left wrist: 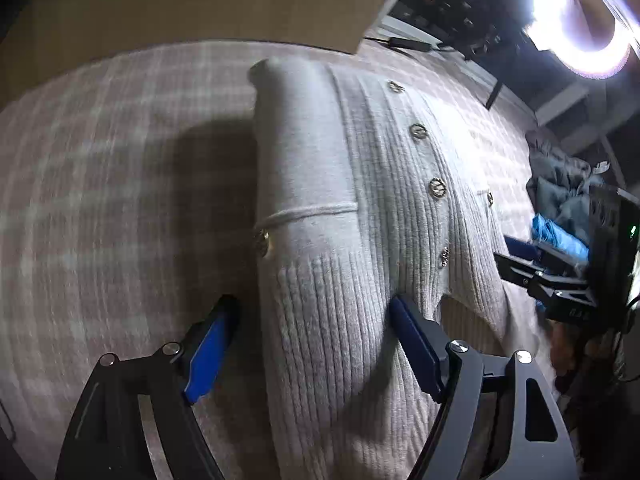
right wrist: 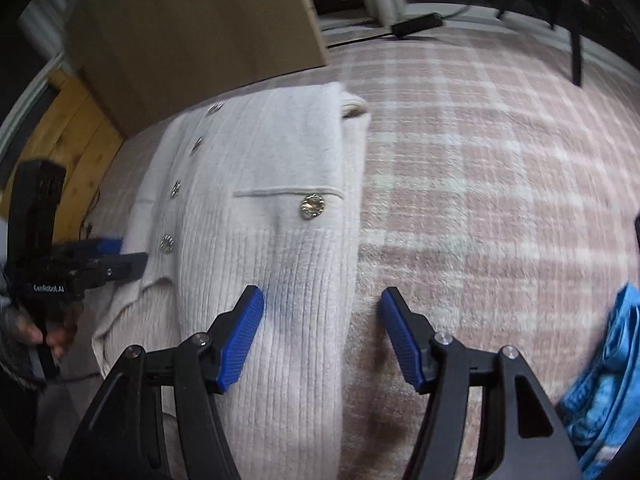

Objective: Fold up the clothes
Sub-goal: 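Pinch the folded sweater with both tools and lift it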

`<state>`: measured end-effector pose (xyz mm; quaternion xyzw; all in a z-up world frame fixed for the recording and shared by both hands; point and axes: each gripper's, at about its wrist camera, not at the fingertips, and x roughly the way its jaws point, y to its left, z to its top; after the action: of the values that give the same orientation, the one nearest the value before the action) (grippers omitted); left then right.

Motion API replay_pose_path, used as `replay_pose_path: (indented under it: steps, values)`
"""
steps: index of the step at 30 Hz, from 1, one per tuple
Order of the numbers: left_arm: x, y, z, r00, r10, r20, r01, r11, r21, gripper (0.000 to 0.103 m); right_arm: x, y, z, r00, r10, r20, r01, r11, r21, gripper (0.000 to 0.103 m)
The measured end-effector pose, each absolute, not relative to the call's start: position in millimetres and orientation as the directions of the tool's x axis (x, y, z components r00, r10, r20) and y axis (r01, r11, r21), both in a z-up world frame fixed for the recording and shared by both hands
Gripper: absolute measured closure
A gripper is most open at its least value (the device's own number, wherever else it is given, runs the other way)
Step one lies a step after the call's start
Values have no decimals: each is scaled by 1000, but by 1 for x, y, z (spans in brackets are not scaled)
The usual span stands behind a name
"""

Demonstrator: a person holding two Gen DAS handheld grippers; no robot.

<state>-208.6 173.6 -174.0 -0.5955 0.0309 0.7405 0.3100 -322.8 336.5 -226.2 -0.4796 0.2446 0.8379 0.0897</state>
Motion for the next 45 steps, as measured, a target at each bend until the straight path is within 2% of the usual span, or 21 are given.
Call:
replay_pose_path:
  steps: [5,8,9,10,11,12,13,15,18,25,30,39,43,45]
  values:
    - [-197,196,-175,-79,437,-896,-579,-752,-315,28,-330,327,-226,-530,-177,-829,-285,-884,371,43]
    - [-185,209,-176,-137,398,-907,-630,-742,-230,31,-335,322,-228,-538,-224,-812,-261,-872,414,65]
    - [-182,212,-176,-156,390,-907,-636,-742,-210,36,-336,321,-229,-543,-246,-803,-256,-862,438,72]
    - [-182,211,-175,-173,393,-903,-625,-753,-208,46,-337,320,-231,-551,-263,-792,-258,-848,462,73]
    - [-182,209,-174,-182,405,-896,-613,-759,-218,50,-337,318,-231,-561,-265,-784,-264,-841,473,74]
    - [-184,206,-173,-170,437,-883,-601,-756,-258,66,-338,316,-231,-569,-265,-778,-268,-835,481,75]
    - [-185,205,-172,-154,459,-875,-590,-753,-292,70,-338,314,-231,-576,-266,-773,-274,-828,490,76]
    - [-187,202,-170,-129,499,-857,-568,-745,-349,72,-340,312,-227,-592,-274,-758,-287,-807,516,78]
    - [-184,198,-157,-149,514,-845,-576,-740,-348,73,-344,305,-216,-625,-297,-722,-280,-779,562,79]
    - [-177,188,-126,-198,546,-814,-592,-728,-344,75,-361,271,-166,-681,-284,-675,-233,-790,567,80]
    - [-184,131,-92,-264,549,-793,-579,-748,-325,75,-392,237,-134,-695,-303,-652,-166,-815,555,80]
    - [-235,-15,-53,-429,421,-799,-507,-845,-173,75,-507,132,-101,-721,-387,-575,-28,-813,581,80]
    - [-265,-66,-54,-450,370,-813,-489,-864,-122,75,-558,91,-106,-729,-420,-540,-6,-785,619,80]
    - [-286,-83,-61,-456,331,-826,-492,-867,-76,74,-572,86,-119,-723,-412,-555,-39,-777,628,80]
